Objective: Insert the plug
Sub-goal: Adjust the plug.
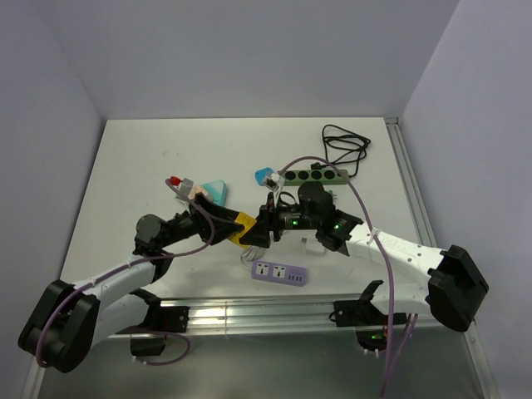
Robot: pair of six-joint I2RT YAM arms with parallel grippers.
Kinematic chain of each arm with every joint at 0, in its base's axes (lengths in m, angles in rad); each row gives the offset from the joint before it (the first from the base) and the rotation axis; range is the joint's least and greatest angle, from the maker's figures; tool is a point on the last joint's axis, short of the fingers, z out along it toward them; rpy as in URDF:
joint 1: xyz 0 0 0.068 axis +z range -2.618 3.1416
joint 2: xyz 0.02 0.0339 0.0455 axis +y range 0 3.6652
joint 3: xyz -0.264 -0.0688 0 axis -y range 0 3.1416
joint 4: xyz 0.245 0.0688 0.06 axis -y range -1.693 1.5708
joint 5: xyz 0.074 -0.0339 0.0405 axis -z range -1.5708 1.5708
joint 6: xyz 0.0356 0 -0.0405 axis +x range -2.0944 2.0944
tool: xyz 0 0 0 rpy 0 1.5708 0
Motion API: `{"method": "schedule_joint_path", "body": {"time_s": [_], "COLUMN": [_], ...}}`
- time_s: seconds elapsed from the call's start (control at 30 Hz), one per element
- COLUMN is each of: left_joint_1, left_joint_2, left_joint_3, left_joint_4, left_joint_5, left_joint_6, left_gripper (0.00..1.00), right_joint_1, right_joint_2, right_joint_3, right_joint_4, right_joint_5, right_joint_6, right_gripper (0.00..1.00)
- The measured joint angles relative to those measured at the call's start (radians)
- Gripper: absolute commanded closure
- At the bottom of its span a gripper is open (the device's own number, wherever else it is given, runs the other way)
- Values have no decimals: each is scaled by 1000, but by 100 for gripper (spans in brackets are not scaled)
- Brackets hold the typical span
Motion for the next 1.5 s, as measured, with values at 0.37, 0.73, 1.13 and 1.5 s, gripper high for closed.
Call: {"method": "schedule_joint_path", "body": {"time_s": [0.37,0.73,1.13,1.5], "left_joint_1": [2,11,11,-57], "left_joint_2": [14,73,92,218], "left_joint_3": [-3,-56,-175,-203], "left_joint_4": [-32,2,132,134], "left_joint_5": [-92,-206,-412,-553], "left_joint_6": [-48,-123,-269,-342], "left_gripper": [100,100,100,100], "right_joint_1": [-47,-79,-79,-47], "right_joint_2": [7,40,37,125], "right_joint_3": [-26,-59,-269,-385], "right_joint_4": [97,199,492,877], "right_joint_5": [11,62,200,315], "right_joint_6": [56,104,259,401], "right_gripper": [16,0,0,0]}}
